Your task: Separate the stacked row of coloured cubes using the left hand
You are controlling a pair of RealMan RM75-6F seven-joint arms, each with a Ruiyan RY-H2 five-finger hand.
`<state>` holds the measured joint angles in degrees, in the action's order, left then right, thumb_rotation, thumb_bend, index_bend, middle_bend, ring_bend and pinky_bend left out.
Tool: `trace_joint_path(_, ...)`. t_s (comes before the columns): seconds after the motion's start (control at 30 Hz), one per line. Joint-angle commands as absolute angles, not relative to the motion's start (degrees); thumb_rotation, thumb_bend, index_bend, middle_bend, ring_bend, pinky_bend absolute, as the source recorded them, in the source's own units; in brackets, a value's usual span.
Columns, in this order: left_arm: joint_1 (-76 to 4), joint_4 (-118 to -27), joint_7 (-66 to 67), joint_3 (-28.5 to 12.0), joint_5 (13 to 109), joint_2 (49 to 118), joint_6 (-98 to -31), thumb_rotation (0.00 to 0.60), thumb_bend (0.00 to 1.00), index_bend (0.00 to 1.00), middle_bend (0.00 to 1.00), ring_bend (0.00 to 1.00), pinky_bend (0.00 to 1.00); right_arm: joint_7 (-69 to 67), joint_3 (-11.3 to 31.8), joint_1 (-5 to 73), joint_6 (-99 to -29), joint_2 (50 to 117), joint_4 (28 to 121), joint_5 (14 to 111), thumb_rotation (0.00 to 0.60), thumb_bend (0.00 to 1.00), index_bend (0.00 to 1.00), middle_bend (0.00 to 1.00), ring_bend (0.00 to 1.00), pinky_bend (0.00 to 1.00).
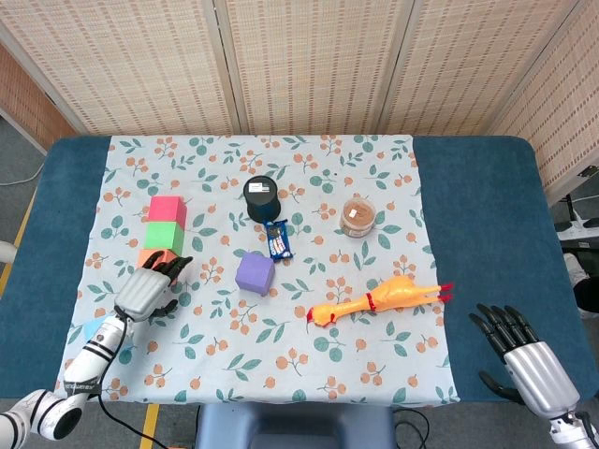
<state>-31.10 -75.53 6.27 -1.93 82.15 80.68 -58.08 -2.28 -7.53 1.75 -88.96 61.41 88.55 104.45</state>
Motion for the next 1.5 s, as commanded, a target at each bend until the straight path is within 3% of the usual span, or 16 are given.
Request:
trace_joint_path(0.03,-28.85,-77.05,7.72,-1.48,80.02,78.87,-59.87,0.6,0.36,0.0,0.15,0.32,0.13,-2.26,-7.55,1.75,-88.95,61.39,88.57,104.47,0.6,0.19,0.0,0.0,0.0,0.0)
trace_joint_path(0.23,-26.58,-76.34,5.97,-0.85,78.75,77.3,-61.04,0.6,0.36,0.0,0.15,0.34,0.14,-2.11,-7.84,1.74,-88.87,61.42,88.63,104.9,0.6,0.19,0.0,0.0,0.0,0.0)
trace_joint_path(0.33,-24.92,-76.13,2.06,-0.17,82.65,76.83,-65.92,0.6,0.36,0.0,0.17,0.39,0.16,-1.94,-7.83,1.61,-89.12,61.48,88.66,104.96,0.6,0.19,0.0,0.0,0.0,0.0)
trace_joint_path(0.5,-23.74,-74.87,0.24,-0.1,85.37,77.37,-70.35,0.6,0.36,0.0,0.18,0.39,0.17,-1.8,-7.94,1.64,-88.91,61.55,88.65,105.05,0.6,0.19,0.0,0.0,0.0,0.0)
trace_joint_path(0.6,-22.85,-72.43,0.32,-0.48,87.2,78.31,-74.13,0.6,0.36,0.0,0.15,0.31,0.17,-1.72,-8.05,1.69,-88.69,61.54,88.67,105.09,0.6,0.19,0.0,0.0,0.0,0.0)
trace_joint_path(0.67,-22.77,-70.13,-0.02,-1.05,87.63,79.84,-75.4,0.6,0.36,0.0,0.09,0.18,0.16,-1.77,-7.94,1.66,-88.8,61.5,88.7,104.93,0.6,0.19,0.0,0.0,0.0,0.0)
trace_joint_path(0.73,-23.2,-68.44,-0.91,-1.37,87.48,80.7,-74.72,0.6,0.36,0.0,0.04,0.04,0.14,-1.75,-7.93,1.66,-88.78,61.51,88.69,104.9,0.6,0.19,0.0,0.0,0.0,0.0)
trace_joint_path(0.8,-23.87,-67.34,-0.99,-1.7,86.76,81.14,-72.99,0.6,0.36,0.0,0.01,0.0,0.11,-1.66,-7.96,1.71,-88.62,61.53,88.66,104.9,0.6,0.19,0.0,0.0,0.0,0.0)
trace_joint_path(1.2,-27.84,-64.59,-6.18,-5.46,78.91,84.71,-61.21,0.6,0.31,0.0,0.0,0.0,0.07,-0.71,-7.77,1.91,-87.7,61.94,88.62,104.28,0.6,0.19,0.0,0.0,0.0,0.0)
trace_joint_path(1.5,-29.16,-62.97,-0.89,-8.15,72.95,87.72,-58.18,0.6,0.29,0.0,0.0,0.0,0.1,-1.09,-7.61,1.86,-88.06,61.77,88.69,104.07,0.6,0.19,0.0,0.0,0.0,0.0)
